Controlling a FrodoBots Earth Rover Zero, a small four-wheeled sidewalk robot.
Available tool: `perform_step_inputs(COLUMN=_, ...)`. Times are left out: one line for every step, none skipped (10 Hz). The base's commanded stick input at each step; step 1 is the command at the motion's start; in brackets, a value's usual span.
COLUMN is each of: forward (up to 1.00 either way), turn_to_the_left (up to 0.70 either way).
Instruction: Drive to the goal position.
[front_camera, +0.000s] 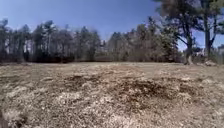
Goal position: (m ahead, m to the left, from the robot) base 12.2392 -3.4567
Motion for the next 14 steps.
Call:
perform_step_inputs(forward=0.7, turn_to_the_left=0.0)
perform_step_inputs(forward=0.7, turn_to_the_left=0.0)
perform_step_inputs(forward=0.7, turn_to_the_left=0.0)
perform_step_inputs(forward=0.7, turn_to_the_left=0.0)
perform_step_inputs(forward=0.7, turn_to_the_left=0.0)
perform_step_inputs(forward=0.7, turn_to_the_left=0.0)
perform_step_inputs(forward=0.7, turn_to_the_left=0.0)
perform_step_inputs(forward=0.7, turn_to_the_left=0.0)
perform_step_inputs(forward=0.7, turn_to_the_left=0.0)
perform_step_inputs(forward=0.7, turn_to_the_left=0.0)
perform_step_inputs(forward=0.7, turn_to_the_left=0.0)
perform_step_inputs(forward=0.7, turn_to_the_left=0.02)
perform_step_inputs(forward=0.7, turn_to_the_left=0.03)
perform_step_inputs(forward=0.7, turn_to_the_left=0.0)
